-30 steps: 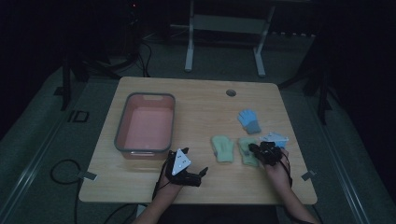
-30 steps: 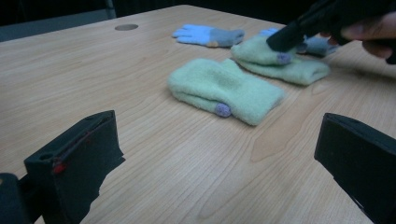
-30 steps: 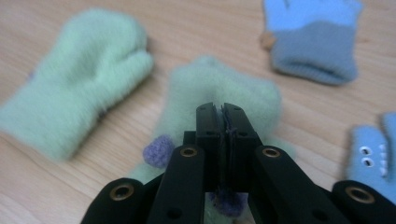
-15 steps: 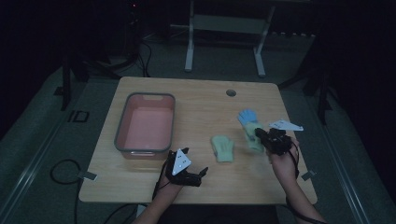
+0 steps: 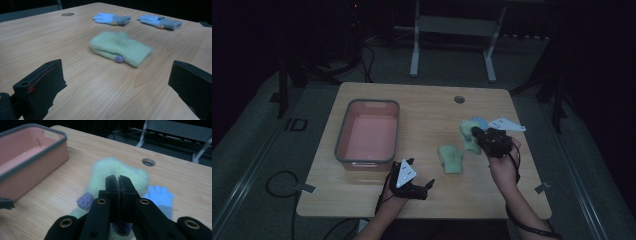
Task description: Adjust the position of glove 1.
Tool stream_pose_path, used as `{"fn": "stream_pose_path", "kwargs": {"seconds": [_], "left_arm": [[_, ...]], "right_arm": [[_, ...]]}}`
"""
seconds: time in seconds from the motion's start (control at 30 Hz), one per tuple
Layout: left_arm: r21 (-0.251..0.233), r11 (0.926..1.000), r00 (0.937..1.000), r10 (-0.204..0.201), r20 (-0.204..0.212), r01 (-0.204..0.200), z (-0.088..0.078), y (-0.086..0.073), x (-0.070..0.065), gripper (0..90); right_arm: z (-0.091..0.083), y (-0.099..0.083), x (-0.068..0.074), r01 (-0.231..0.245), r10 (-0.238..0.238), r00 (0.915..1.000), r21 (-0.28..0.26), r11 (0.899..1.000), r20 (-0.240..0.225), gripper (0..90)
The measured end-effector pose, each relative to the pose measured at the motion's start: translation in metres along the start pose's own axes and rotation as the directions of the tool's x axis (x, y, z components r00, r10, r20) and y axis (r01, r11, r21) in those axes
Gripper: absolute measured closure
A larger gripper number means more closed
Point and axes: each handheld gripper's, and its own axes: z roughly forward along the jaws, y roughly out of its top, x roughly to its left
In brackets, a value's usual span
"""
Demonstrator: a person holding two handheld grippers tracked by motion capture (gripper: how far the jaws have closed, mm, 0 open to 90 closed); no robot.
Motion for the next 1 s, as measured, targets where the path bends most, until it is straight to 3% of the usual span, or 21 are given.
{"fn": "stream_pose_path", "kwargs": {"seconds": [0.27,0.4,0.57,0.8,1.0], "left_arm": [[-0.003,1.0000,1.0000,0.004,-0.002,-0.004,0.000,0.000,-0.001,0.0],[-0.002,1.0000,1.0000,0.005,0.000,-0.005,0.000,0.000,-0.001,0.0],[-0.004,1.0000,1.0000,-0.004,0.007,0.005,-0.001,0.000,0.000,0.0],[-0.007,1.0000,0.9999,0.003,0.010,-0.003,-0.001,0.000,0.000,0.0],[-0.005,1.0000,1.0000,0.004,0.007,-0.004,-0.001,0.000,0.000,0.0]], "right_arm": [[0.017,0.001,0.030,-0.041,0.041,0.9990,-0.012,0.999,-0.016,87.0],[0.028,-0.005,0.042,-0.065,0.066,0.9975,0.012,0.998,-0.026,86.9],[0.045,-0.018,0.059,-0.037,0.037,0.9992,0.056,0.998,-0.010,86.9],[0.053,-0.031,0.058,0.015,-0.011,0.9986,0.087,0.996,-0.052,86.9],[0.053,-0.041,0.049,0.011,-0.005,0.9986,0.115,0.993,-0.053,86.9]]}}
